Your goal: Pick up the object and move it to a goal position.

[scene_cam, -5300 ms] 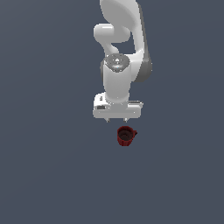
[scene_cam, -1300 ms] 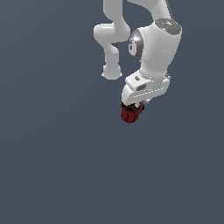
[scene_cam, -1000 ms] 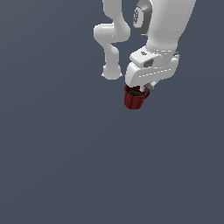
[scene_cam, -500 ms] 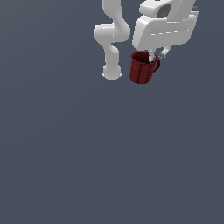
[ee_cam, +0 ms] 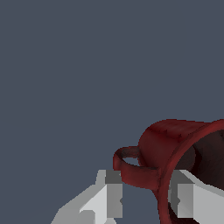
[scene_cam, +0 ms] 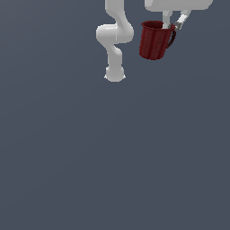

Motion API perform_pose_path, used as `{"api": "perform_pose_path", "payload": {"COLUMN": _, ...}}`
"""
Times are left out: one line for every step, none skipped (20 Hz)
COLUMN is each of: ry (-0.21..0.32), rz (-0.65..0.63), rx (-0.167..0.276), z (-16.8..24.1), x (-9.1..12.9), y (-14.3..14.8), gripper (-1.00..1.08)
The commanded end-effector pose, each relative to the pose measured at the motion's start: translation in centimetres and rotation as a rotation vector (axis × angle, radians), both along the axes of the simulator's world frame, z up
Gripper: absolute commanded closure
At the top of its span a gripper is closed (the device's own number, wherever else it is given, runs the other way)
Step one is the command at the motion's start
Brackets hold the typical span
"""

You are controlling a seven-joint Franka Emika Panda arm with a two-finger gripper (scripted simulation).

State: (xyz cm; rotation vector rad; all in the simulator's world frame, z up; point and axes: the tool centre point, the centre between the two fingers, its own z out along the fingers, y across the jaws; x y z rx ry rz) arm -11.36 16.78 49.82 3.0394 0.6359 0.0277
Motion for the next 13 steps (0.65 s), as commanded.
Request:
{"api": "perform_pose_path", "payload": {"ry": -0.002, "rz": -0.001, "rx": 0.0, "z": 1.5, "x": -0.3, "y": 0.2, "gripper": 1.08}}
{"api": "perform_pose_path", "payload": {"ry": -0.002, "rz": -0.001, "rx": 0.0, "z": 1.9, "x": -0.4, "y": 0.2, "gripper": 1.08}}
{"api": "perform_pose_path", "payload": {"ry": -0.002, "rz": -0.001, "rx": 0.0, "z": 2.3, "x": -0.5, "y": 0.3, "gripper": 1.08}}
{"api": "perform_pose_path", "payload": {"ry": -0.002, "rz": -0.001, "rx": 0.0, "z": 2.7, "x": -0.5, "y": 0.4, "gripper": 1.08}}
{"api": "perform_pose_path", "payload": {"ry": -0.002, "rz": -0.001, "rx": 0.0, "z": 2.9, "x": -0.6, "y": 0.4, "gripper": 1.08}}
{"api": "perform_pose_path", "payload": {"ry": -0.002, "rz": -0.001, "rx": 0.0, "z": 3.2, "x": -0.6, "y": 0.4, "gripper": 1.08}}
{"api": "perform_pose_path", "payload": {"ry": -0.002, "rz": -0.001, "rx": 0.0, "z": 3.4, "x": -0.6, "y": 0.4, "gripper": 1.08}}
{"api": "perform_pose_path", "payload": {"ry": -0.002, "rz": -0.001, "rx": 0.0, "z": 3.5, "x": -0.7, "y": 0.5, "gripper": 1.08}}
{"api": "perform_pose_path", "payload": {"ry": -0.002, "rz": -0.001, "rx": 0.0, "z": 3.6, "x": -0.7, "y": 0.5, "gripper": 1.08}}
{"api": "perform_pose_path", "payload": {"ry": -0.002, "rz": -0.001, "rx": 0.0, "z": 3.6, "x": -0.6, "y": 0.5, "gripper": 1.08}}
{"api": "perform_pose_path", "payload": {"ry": -0.002, "rz": -0.001, "rx": 0.0, "z": 3.6, "x": -0.6, "y": 0.5, "gripper": 1.08}}
{"api": "perform_pose_path", "payload": {"ry": -0.002, "rz": -0.001, "rx": 0.0, "z": 3.6, "x": -0.6, "y": 0.5, "gripper": 1.08}}
{"api": "perform_pose_path", "payload": {"ry": -0.002, "rz": -0.001, "rx": 0.0, "z": 3.5, "x": -0.6, "y": 0.5, "gripper": 1.08}}
